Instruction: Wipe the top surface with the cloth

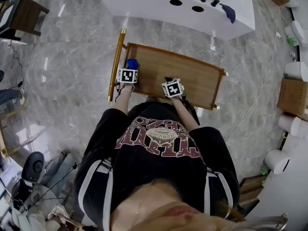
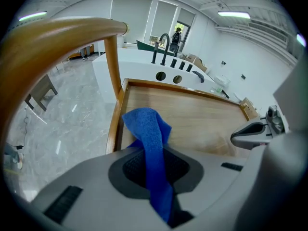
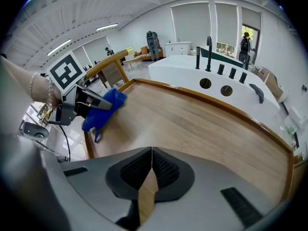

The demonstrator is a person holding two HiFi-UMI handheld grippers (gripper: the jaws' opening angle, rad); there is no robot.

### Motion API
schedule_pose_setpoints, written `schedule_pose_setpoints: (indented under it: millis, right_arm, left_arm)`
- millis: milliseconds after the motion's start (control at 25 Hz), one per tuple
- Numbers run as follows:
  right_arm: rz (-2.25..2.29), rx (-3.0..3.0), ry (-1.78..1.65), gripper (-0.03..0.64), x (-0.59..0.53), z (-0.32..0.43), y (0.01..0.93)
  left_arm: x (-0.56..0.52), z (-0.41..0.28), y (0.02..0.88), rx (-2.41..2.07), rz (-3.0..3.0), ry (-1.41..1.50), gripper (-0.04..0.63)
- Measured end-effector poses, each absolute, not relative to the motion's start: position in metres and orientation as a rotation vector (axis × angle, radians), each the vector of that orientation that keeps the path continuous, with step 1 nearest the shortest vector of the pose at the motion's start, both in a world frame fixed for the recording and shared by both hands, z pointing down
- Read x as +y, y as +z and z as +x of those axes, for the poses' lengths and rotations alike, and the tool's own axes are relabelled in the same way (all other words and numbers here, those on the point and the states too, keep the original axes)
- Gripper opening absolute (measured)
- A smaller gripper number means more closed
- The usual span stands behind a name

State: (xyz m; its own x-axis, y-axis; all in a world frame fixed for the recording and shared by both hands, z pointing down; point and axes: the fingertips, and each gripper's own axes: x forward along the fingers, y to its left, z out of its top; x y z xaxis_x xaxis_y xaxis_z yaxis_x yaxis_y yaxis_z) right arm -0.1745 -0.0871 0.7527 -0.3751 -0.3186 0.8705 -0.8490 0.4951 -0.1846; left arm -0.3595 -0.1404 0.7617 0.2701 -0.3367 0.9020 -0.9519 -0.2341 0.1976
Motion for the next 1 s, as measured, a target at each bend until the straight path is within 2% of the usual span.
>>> schedule_pose_setpoints:
  millis: [1000]
  right_arm:
    - [0.828,-1.965,0.789,0.017,-0.064,-0.210,0.764]
  left_arm:
    - [-0.095,-0.377,0.763,-1.221,1.703,0.973,0.097]
